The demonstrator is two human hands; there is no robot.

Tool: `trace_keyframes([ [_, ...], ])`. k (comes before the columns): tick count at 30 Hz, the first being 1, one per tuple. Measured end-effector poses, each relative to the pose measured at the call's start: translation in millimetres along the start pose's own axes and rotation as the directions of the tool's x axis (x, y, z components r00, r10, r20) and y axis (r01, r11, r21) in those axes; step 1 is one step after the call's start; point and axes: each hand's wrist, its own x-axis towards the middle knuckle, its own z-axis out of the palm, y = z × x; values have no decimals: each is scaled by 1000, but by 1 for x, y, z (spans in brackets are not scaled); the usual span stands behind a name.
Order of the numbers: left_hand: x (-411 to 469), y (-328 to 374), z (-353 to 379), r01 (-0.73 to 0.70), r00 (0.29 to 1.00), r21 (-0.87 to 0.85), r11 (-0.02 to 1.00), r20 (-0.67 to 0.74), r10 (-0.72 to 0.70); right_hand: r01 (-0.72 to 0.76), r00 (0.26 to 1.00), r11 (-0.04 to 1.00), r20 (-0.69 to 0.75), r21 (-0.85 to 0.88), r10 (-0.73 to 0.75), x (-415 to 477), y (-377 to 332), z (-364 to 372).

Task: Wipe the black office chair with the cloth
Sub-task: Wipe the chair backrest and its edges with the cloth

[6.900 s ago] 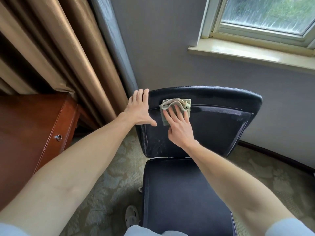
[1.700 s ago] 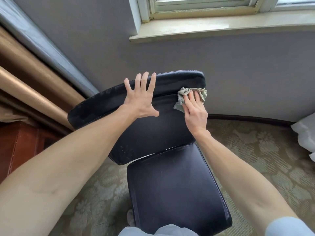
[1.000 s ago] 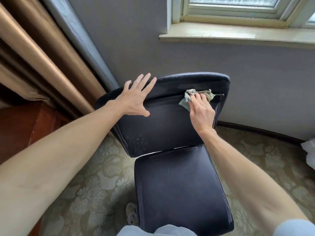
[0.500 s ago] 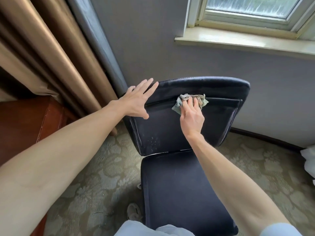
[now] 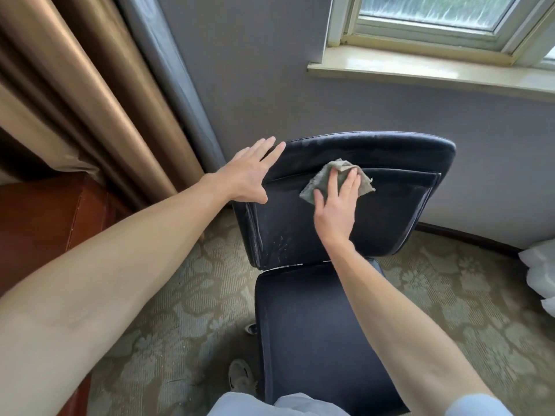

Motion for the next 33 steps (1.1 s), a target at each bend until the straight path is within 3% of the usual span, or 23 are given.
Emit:
trace_keyframes([
  [4, -3, 2, 10, -10, 997, -3, 1000, -78, 10, 36, 999, 999, -15, -27, -37, 1, 0, 2],
  [9, 0, -6, 8, -27, 999, -50, 998, -47, 25, 118, 993, 993, -9, 30, -117, -13, -29, 22],
  [13, -2, -17, 7, -71, 996, -95, 993, -61, 65, 303, 953, 953, 25, -6, -303, -19, -29, 24],
  [17, -16, -34, 20, -11, 985, -87, 996, -170, -4, 427, 904, 902, 45, -65, -425, -13, -24, 18],
  [22, -29, -41, 43, -19, 968, -24, 1000, -249, 13, 488, 873, 870, 31, -72, -487, -12, -42, 24],
  [28, -28, -38, 53, -33, 967, -182, 983, -254, -15, 473, 880, 876, -2, -94, -475, -18, -60, 37],
  [33, -33, -33, 52, -45, 958, -196, 980, -285, -13, 453, 891, 888, 0, -85, -454, -33, -64, 48],
])
